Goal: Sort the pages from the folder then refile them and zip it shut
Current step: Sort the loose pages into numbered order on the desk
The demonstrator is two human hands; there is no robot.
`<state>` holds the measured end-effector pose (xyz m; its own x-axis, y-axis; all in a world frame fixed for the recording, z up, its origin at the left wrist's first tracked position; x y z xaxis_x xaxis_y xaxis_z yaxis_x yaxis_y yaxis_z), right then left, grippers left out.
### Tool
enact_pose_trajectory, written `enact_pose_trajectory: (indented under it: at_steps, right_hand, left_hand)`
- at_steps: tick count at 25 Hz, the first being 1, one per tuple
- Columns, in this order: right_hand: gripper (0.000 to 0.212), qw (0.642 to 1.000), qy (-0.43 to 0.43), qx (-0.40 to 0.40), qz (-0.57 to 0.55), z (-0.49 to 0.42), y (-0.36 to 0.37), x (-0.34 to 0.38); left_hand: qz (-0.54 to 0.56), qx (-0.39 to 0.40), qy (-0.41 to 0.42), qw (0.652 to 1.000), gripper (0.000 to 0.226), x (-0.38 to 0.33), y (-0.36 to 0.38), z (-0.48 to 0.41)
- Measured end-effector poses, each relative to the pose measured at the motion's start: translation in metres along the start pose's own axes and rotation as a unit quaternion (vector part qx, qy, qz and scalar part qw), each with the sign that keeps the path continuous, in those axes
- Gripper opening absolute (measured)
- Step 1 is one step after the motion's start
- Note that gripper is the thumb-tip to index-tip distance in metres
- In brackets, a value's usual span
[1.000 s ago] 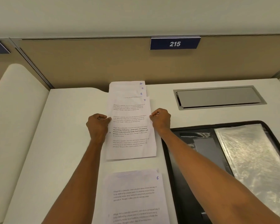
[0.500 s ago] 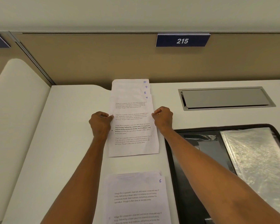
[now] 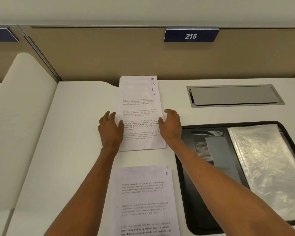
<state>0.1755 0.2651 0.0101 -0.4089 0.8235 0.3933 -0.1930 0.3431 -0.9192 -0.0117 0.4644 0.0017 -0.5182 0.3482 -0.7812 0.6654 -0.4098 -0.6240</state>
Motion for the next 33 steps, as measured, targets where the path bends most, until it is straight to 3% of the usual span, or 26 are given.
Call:
enact_pose_trajectory:
  at_steps: [6, 13, 17, 22, 27, 33]
  right_hand:
    - [0.058, 0.993, -0.096, 0.039, 0.056, 0.108, 0.021, 0.003]
    - [0.061, 0.972, -0.175, 0.023, 0.157, 0.234, 0.037, -0.018]
    - [0.063, 0.956, -0.202, 0.043, 0.21, 0.272, 0.048, -0.03]
    - [0.068, 0.96, -0.214, 0.038, 0.175, 0.29, 0.042, -0.036]
    - [0.066, 0.997, -0.053, 0.021, 0.049, 0.298, 0.009, -0.06]
    - [0.04, 0.994, 0.011, 0.05, -0.092, 0.298, 0.003, -0.077]
  left_hand:
    - [-0.022, 0.07, 0.061, 0.995, 0.049, 0.0, 0.021, 0.103]
    - [-0.062, 0.148, 0.129, 0.979, 0.045, 0.01, 0.034, 0.199]
    - [-0.083, 0.139, 0.143, 0.976, 0.039, 0.014, 0.026, 0.219]
    - [-0.072, 0.121, 0.145, 0.979, 0.024, 0.016, 0.013, 0.233]
    - [-0.061, 0.102, 0.126, 0.985, 0.02, 0.024, 0.008, 0.24]
    - [-0.055, 0.081, 0.142, 0.985, 0.022, 0.025, 0.007, 0.247]
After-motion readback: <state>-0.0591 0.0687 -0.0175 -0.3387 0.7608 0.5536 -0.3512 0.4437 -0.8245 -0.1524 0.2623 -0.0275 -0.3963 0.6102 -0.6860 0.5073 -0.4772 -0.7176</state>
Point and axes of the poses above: each hand's wrist, its own z-axis away from the middle knuckle, its own y-axis out of the palm, x = y × z, the point moved 8 cm from there along -z, towards the middle knuckle, and after that the axes turned 15 degrees about z, right-handed, at the moved point
